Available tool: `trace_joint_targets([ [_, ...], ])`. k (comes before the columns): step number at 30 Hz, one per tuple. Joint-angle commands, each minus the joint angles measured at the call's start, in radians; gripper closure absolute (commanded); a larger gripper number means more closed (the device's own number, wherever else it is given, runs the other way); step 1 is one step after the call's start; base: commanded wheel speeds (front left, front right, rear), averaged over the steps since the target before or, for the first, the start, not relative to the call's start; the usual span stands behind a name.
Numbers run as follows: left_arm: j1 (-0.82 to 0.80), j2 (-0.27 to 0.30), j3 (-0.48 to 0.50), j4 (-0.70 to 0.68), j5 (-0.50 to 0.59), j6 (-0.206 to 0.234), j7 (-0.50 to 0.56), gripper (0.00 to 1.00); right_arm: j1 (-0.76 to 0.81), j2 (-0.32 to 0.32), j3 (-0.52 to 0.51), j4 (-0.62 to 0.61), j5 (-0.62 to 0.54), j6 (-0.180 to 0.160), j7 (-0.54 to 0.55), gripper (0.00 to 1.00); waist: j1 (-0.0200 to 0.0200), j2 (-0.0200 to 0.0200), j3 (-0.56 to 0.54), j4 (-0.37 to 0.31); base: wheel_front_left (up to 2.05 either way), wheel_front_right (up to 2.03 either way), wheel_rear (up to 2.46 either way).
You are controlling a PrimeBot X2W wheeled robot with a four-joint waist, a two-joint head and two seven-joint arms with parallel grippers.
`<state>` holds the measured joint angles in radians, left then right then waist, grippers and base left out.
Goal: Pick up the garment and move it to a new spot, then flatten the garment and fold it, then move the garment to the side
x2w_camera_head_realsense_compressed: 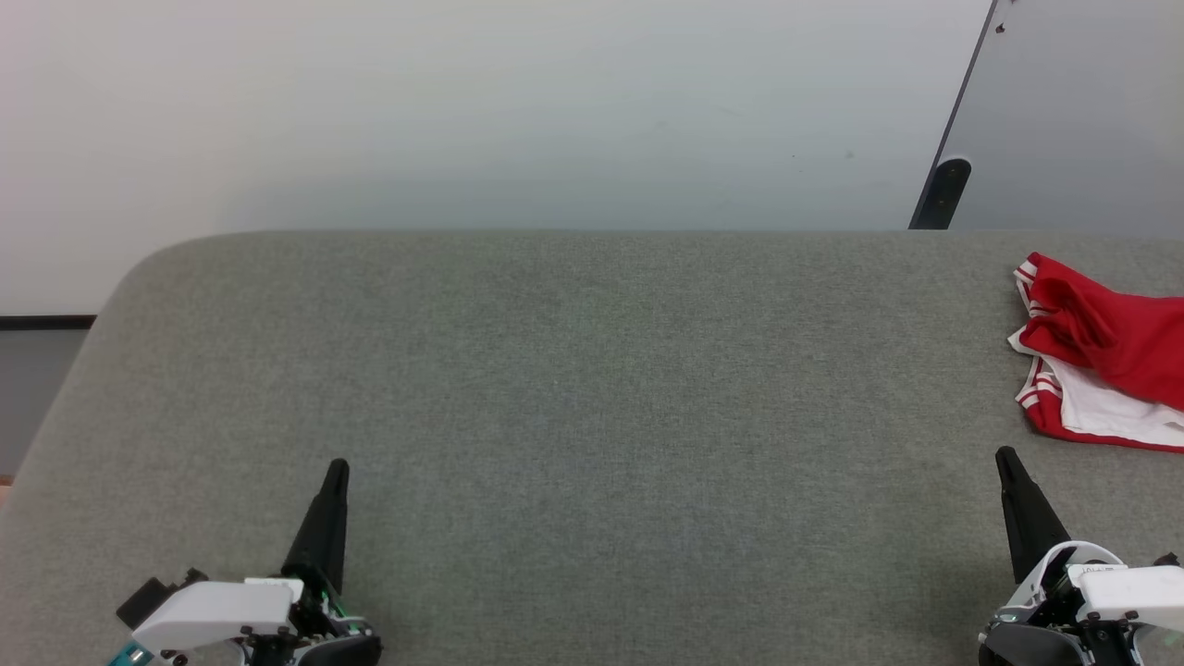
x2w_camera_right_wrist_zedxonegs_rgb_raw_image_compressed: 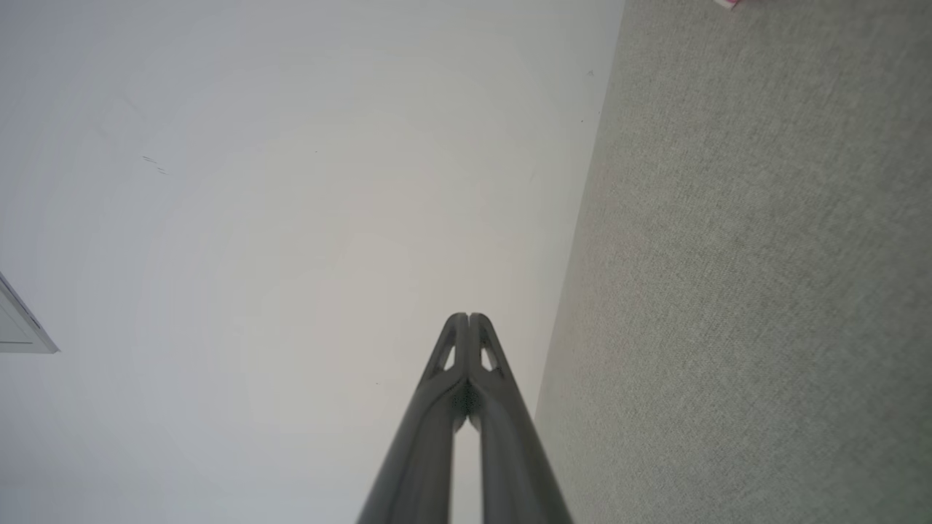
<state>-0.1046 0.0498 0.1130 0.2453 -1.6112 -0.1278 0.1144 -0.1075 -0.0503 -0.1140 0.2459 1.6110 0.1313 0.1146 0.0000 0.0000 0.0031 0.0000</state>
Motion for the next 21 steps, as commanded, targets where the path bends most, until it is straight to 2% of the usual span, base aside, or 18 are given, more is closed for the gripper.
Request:
trace_joint_targets([
  [1, -0.01, -0.001, 0.002, 0.0, -0.003, -0.005, 0.003, 1.0, -0.003, 0.002, -0.001, -0.002, 0.004, -0.001, 0.001, 1.0, 0.0, 0.0, 0.0, 0.0, 0.0, 0.0, 0.0],
  [21, -0.01, -0.001, 0.002, 0.0, -0.003, -0.005, 0.003, 1.0, -0.003, 0.002, -0.001, -0.002, 0.004, -0.001, 0.001, 1.0, 0.0, 0.0, 0.0, 0.0, 0.0, 0.0, 0.0],
])
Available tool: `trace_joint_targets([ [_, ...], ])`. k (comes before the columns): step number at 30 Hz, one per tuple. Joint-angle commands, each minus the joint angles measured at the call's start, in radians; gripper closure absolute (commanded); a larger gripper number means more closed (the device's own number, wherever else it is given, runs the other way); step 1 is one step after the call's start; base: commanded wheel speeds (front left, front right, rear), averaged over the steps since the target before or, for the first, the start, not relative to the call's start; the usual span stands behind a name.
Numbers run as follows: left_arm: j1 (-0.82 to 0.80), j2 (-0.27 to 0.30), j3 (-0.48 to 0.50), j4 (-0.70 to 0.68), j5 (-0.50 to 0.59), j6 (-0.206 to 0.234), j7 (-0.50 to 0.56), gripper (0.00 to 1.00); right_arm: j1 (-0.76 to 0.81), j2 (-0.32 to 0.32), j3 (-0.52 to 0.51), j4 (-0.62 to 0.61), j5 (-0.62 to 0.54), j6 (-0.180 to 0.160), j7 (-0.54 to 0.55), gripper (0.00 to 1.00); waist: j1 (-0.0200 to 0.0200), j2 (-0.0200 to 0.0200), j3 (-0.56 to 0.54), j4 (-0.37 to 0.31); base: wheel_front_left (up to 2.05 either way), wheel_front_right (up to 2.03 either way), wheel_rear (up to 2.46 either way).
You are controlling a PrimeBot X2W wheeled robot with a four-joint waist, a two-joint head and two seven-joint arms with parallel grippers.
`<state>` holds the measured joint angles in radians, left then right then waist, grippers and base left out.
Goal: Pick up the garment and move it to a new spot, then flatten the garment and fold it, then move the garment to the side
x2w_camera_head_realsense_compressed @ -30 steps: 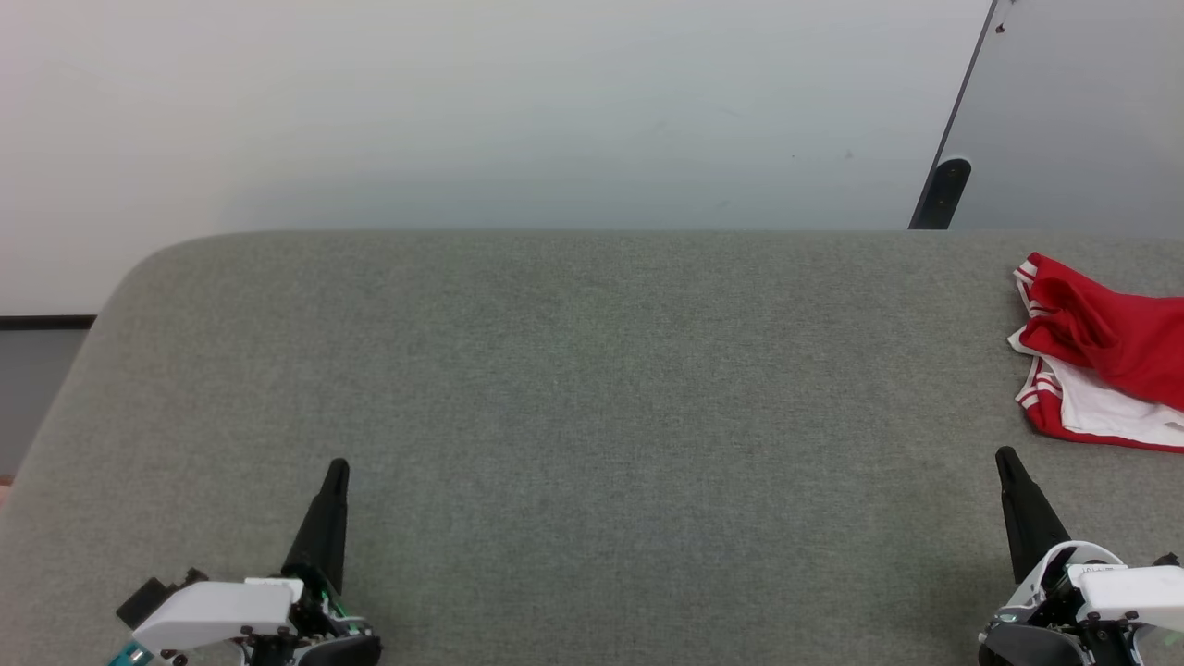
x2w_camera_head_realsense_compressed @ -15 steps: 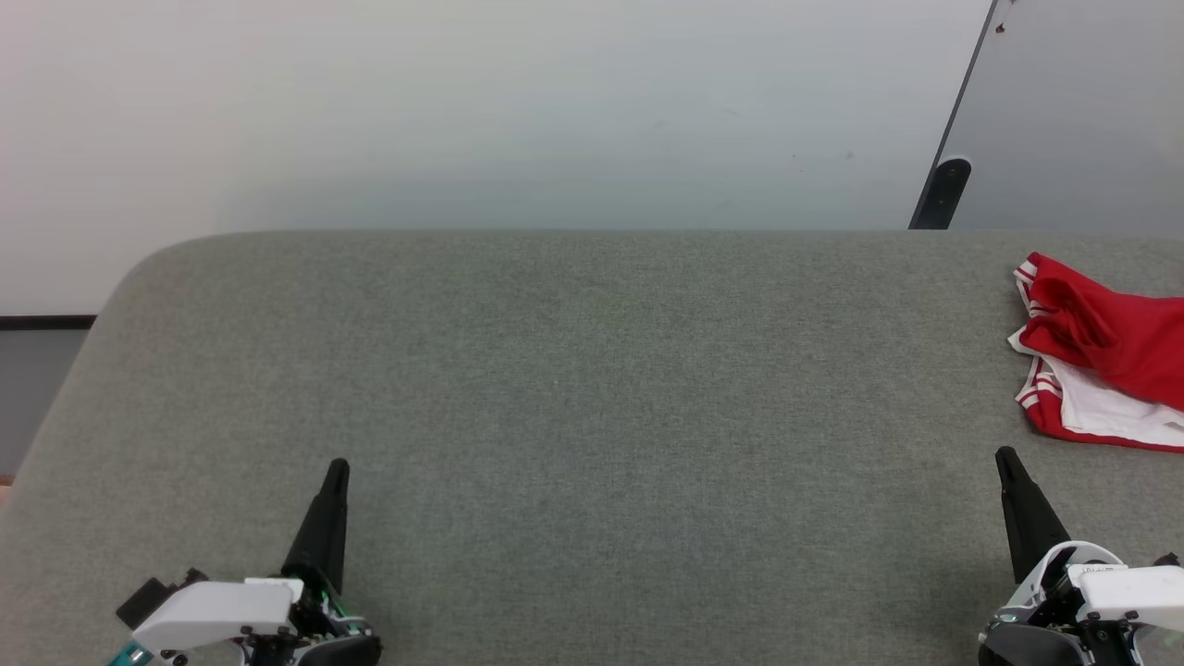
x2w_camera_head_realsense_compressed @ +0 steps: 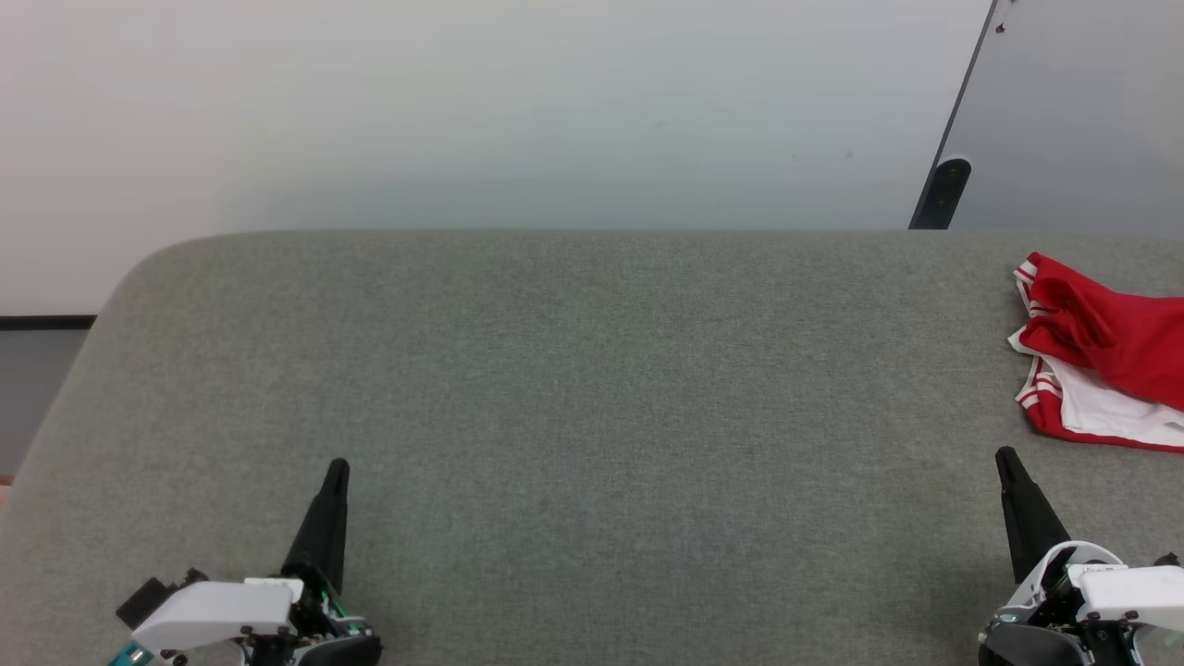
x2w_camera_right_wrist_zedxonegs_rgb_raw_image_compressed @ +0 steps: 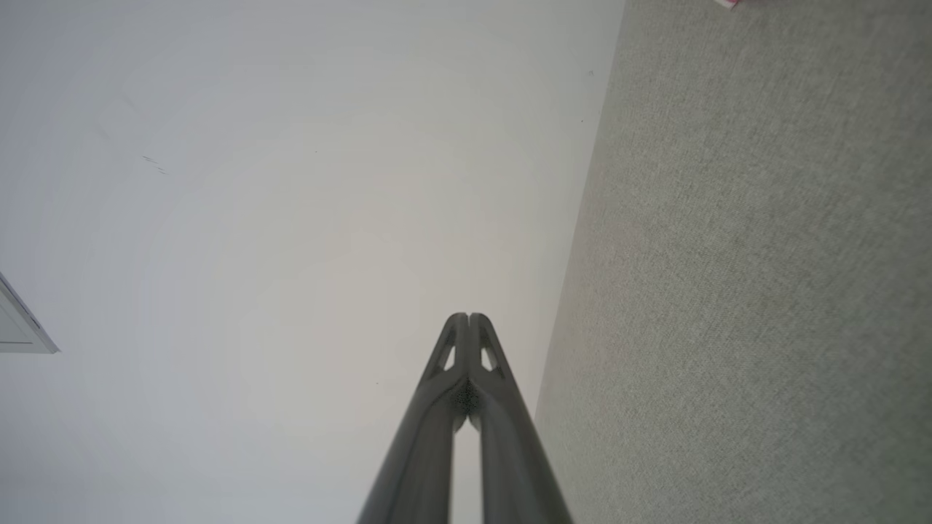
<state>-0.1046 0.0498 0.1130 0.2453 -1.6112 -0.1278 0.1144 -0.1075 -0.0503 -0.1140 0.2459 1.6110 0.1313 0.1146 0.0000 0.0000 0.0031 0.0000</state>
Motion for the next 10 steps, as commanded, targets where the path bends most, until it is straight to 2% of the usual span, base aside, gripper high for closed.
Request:
trace_joint_targets([
  [1, -0.01, -0.001, 0.002, 0.0, -0.003, -0.005, 0.003, 1.0, -0.003, 0.002, -0.001, -0.002, 0.004, -0.001, 0.001, 1.0, 0.0, 0.0, 0.0, 0.0, 0.0, 0.0, 0.0],
  [10, -0.01, -0.001, 0.002, 0.0, -0.003, -0.005, 0.003, 1.0, -0.003, 0.002, -0.001, -0.002, 0.004, -0.001, 0.001, 1.0, 0.0, 0.0, 0.0, 0.0, 0.0, 0.0, 0.0],
])
